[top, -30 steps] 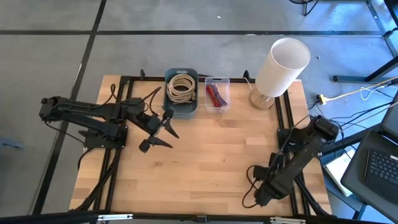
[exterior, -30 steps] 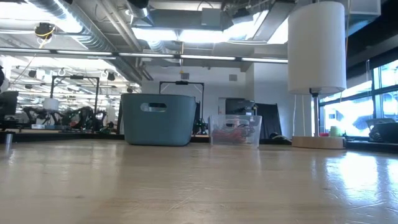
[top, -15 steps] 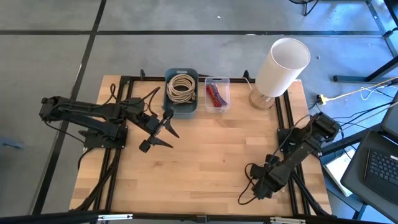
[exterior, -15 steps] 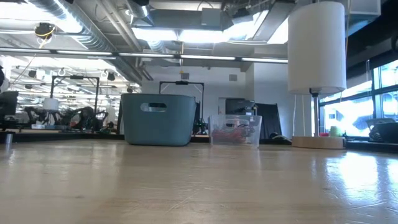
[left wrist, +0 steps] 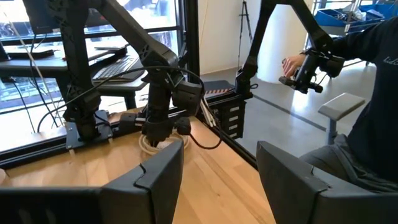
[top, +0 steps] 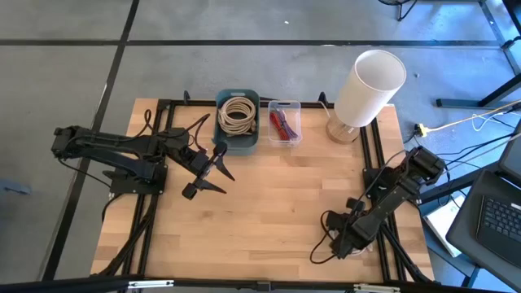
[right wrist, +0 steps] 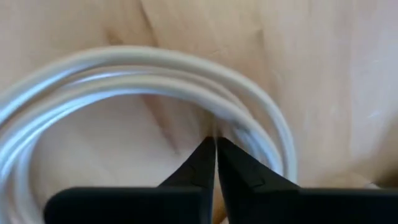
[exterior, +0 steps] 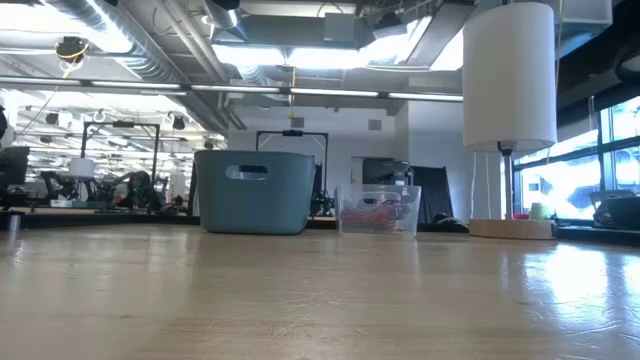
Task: Pick & Place USB Port
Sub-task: Put the white charger cable into the dark blue bin
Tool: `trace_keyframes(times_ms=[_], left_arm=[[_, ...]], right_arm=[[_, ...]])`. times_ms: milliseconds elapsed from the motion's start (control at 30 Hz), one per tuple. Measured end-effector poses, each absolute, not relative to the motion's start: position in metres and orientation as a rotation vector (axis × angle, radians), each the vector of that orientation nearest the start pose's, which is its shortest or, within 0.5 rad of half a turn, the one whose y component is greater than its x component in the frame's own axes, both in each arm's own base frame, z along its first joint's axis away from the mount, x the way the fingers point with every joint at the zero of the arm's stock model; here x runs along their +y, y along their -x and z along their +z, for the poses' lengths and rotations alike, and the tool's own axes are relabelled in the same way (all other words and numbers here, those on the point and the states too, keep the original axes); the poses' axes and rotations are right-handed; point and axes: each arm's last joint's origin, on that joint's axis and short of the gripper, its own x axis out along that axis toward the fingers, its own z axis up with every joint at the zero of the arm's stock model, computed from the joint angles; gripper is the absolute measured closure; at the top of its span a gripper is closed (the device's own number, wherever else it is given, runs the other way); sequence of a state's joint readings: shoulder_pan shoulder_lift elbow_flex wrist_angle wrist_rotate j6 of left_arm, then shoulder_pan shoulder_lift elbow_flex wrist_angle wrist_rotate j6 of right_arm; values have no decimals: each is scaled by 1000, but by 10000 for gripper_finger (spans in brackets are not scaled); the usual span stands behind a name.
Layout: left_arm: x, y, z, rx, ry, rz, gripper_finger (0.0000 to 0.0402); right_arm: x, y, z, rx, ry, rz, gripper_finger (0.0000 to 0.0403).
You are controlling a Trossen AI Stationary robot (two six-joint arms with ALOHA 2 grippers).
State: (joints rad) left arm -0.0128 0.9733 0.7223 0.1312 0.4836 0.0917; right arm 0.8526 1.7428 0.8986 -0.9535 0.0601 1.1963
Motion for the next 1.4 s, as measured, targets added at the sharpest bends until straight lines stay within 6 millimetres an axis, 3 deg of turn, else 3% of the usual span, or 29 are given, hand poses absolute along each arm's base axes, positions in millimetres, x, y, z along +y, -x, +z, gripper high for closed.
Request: trace_keyframes(times_ms=[133, 433, 600, 867, 1100, 1400], left_arm=[[-16, -216, 308, 98, -49, -500, 206], [-16, -216, 307, 112, -30, -500, 206], [-16, -216, 307, 111, -31, -499, 206], [-16, -216, 307, 111, -34, -499, 206], [-16, -216, 307, 110, -34, -499, 206], [-16, -216, 306, 122, -16, -498, 206]], right_arm=[[185, -166, 127, 1622, -80, -466, 356], [184, -164, 127, 1667, -78, -478, 232], [186, -165, 133, 1698, -110, -512, 189], [196, -172, 147, 1708, -131, -476, 174], [187, -166, 147, 1710, -36, -550, 174], [161, -162, 124, 1757, -83, -592, 174]])
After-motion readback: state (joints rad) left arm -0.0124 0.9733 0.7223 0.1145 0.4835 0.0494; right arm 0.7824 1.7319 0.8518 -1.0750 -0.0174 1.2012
